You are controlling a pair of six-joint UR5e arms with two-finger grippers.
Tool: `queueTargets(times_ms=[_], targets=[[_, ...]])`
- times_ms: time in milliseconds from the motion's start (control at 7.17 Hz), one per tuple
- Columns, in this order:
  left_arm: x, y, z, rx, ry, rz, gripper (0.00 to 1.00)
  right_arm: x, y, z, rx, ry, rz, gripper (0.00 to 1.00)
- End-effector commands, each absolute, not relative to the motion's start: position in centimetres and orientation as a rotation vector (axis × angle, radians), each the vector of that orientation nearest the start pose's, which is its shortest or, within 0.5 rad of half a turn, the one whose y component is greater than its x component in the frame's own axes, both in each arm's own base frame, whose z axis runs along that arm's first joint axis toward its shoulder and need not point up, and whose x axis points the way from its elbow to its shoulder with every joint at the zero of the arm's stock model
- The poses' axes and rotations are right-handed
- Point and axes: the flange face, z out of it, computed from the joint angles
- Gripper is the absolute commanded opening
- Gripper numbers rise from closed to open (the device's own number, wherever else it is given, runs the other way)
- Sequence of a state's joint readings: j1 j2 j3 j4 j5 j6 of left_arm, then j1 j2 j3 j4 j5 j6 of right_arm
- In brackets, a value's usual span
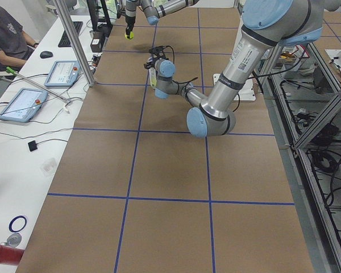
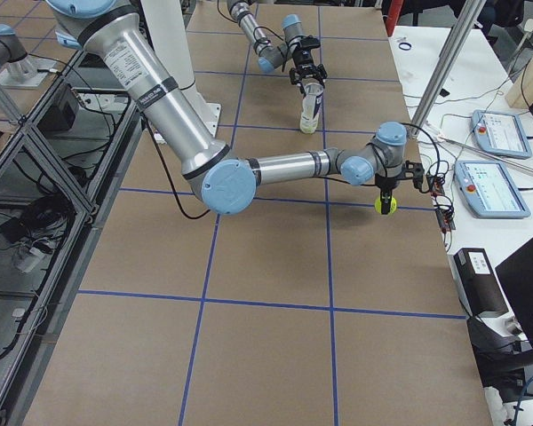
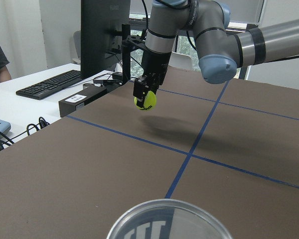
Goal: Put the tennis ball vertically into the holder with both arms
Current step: 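Carry the second ball with the right gripper over the can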
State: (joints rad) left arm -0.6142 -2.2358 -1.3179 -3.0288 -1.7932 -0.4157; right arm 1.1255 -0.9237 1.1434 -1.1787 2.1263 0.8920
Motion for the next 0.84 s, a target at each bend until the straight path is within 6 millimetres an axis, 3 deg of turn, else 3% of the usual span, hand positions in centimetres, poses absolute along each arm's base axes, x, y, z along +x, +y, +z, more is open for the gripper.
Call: queueTargets(times_ms=[0, 279, 419, 698], targets=[[49.6, -48.5, 21.5, 1.369, 1.324, 0.578, 0.98, -27.4, -66.1, 28.9, 0.042, -0.945, 0.248, 0.0], [49.6, -48.6, 21.6, 1.368, 1.323, 0.579, 0.98, -31.1, -58.7, 19.8, 0.029, -1.066, 0.192, 0.0], [49.6, -48.5, 21.5, 1.369, 1.324, 0.578, 0.98, -32.9, -55.8, 17.0, 0.012, -1.109, 0.182, 0.0], [49.6, -48.5, 21.5, 1.367, 1.326, 0.576, 0.98, -37.3, -52.1, 12.7, -0.027, -1.16, 0.144, 0.0]])
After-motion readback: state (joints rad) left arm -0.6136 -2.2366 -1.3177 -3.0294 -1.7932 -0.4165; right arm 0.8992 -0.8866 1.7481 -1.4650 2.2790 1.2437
